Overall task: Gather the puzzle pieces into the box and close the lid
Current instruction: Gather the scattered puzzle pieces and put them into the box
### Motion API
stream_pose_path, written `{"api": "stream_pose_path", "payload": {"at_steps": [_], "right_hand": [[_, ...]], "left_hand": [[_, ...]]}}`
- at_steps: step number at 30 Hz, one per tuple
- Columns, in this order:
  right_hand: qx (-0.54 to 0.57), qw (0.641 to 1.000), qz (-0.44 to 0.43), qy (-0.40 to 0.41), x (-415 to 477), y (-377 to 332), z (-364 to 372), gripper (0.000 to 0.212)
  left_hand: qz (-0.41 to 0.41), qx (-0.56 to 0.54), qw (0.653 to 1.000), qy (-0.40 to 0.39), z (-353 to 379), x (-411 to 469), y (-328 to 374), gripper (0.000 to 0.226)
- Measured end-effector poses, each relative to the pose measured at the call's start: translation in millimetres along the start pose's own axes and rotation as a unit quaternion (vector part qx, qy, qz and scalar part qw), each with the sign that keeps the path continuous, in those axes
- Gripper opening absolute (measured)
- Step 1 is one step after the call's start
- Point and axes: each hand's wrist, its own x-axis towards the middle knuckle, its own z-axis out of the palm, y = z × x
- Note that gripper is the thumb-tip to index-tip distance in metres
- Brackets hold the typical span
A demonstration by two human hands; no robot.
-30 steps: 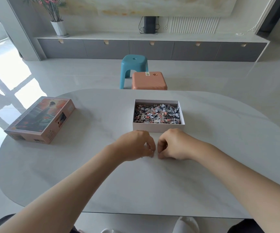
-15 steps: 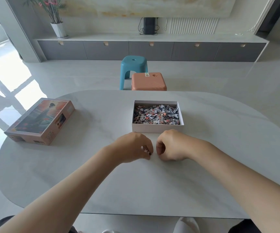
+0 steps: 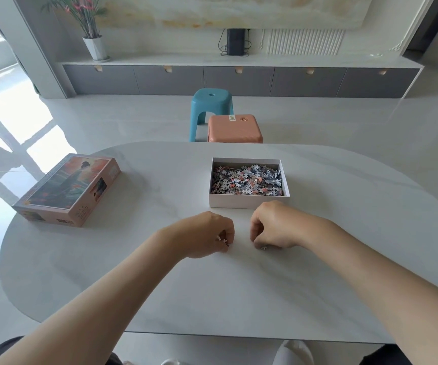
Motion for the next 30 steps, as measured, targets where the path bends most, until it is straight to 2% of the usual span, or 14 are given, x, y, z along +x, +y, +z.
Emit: {"api": "stream_pose_path", "payload": {"at_steps": [5, 7, 9, 12, 15, 17, 19, 22, 23, 25, 27, 30], "right_hand": [[-0.001, 1.000, -0.012, 0.007, -2, 0, 1, 0.012], [0.038, 0.999, -0.019, 0.014, 0, 2, 0, 0.015], [0.109, 0.993, -0.023, 0.048, 0, 3, -5, 0.017], [0.214, 0.954, -0.040, 0.207, 3, 6, -19, 0.023], [0.191, 0.892, -0.069, 0.404, 8, 13, -32, 0.012], [0.155, 0.886, -0.066, 0.433, 14, 23, -33, 0.020], [0.127, 0.899, -0.067, 0.414, 17, 31, -31, 0.025], [0.094, 0.914, -0.121, 0.375, 12, 26, -28, 0.020], [0.095, 0.930, -0.133, 0.328, 7, 22, -28, 0.020], [0.090, 0.973, -0.118, 0.175, -2, 16, -24, 0.018], [0.030, 0.995, -0.088, 0.045, -6, 14, -17, 0.017], [-0.013, 0.998, -0.058, -0.027, -4, 17, -5, 0.021]], "left_hand": [[-0.029, 0.039, 0.997, -0.065, -12, -8, -9, 0.014], [-0.032, 0.009, 0.999, -0.027, -13, -7, -10, 0.014], [-0.021, -0.050, 0.998, 0.043, -15, 0, -12, 0.016], [-0.008, -0.140, 0.974, 0.175, -23, 14, -10, 0.017], [-0.024, -0.179, 0.938, 0.296, -33, 28, -4, 0.012], [-0.038, -0.168, 0.923, 0.343, -37, 39, -3, 0.011], [-0.038, -0.133, 0.921, 0.365, -37, 48, -3, 0.013], [-0.019, -0.111, 0.929, 0.354, -29, 59, -3, 0.022], [-0.008, -0.102, 0.935, 0.341, -25, 62, -3, 0.026], [0.010, -0.076, 0.945, 0.319, -19, 67, -4, 0.030], [0.026, -0.052, 0.946, 0.318, -16, 69, -7, 0.026], [0.040, -0.048, 0.941, 0.334, -13, 66, -11, 0.019]]}}
